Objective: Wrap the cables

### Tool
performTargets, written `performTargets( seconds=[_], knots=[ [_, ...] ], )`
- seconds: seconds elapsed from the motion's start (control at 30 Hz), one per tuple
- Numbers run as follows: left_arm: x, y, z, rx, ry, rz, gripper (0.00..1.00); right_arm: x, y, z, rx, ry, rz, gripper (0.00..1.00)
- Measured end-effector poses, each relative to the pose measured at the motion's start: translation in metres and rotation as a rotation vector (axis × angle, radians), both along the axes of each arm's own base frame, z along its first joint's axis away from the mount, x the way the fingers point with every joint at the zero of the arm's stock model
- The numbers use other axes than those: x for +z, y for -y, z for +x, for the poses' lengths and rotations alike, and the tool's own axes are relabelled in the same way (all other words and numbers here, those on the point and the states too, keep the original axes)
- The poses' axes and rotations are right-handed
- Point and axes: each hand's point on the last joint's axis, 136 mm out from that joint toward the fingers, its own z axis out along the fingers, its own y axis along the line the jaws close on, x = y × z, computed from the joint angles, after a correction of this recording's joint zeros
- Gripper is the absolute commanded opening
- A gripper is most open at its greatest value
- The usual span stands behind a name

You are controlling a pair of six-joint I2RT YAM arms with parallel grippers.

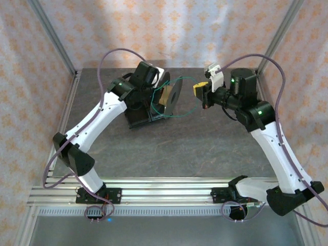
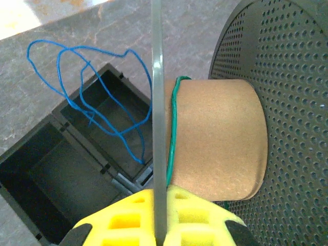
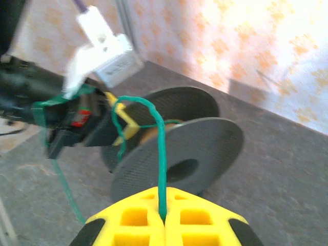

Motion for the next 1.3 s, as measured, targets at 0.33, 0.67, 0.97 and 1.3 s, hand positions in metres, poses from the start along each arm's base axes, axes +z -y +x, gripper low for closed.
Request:
performTargets(
  seconds=[0.33,0.67,0.97,1.3],
  knots=[
    [0.012,-0.005,-0.027,-0.104,0.036,-0.005,0.0,-0.03,0.027,0.036,-0.135,-0.092,-0.108,0.0],
    [0.016,-0.001,-0.046,-0.212,0.037,-0.017,0.0,-0.057,0.053,0.057,-0.209,-0.188,-0.128,0.0],
    [0.038,-0.013,-0.058,-0.246,0.057,-0.102,0.0,-0.097,0.072,0.072,-0.259,-0.321,-0.101,0.0],
    [0.045,-0.023,-0.062,-0.251,-0.03,-0.315,0.0,-0.135,0.056,0.071,-0.196,-0.428,-0.039,0.0]
  ],
)
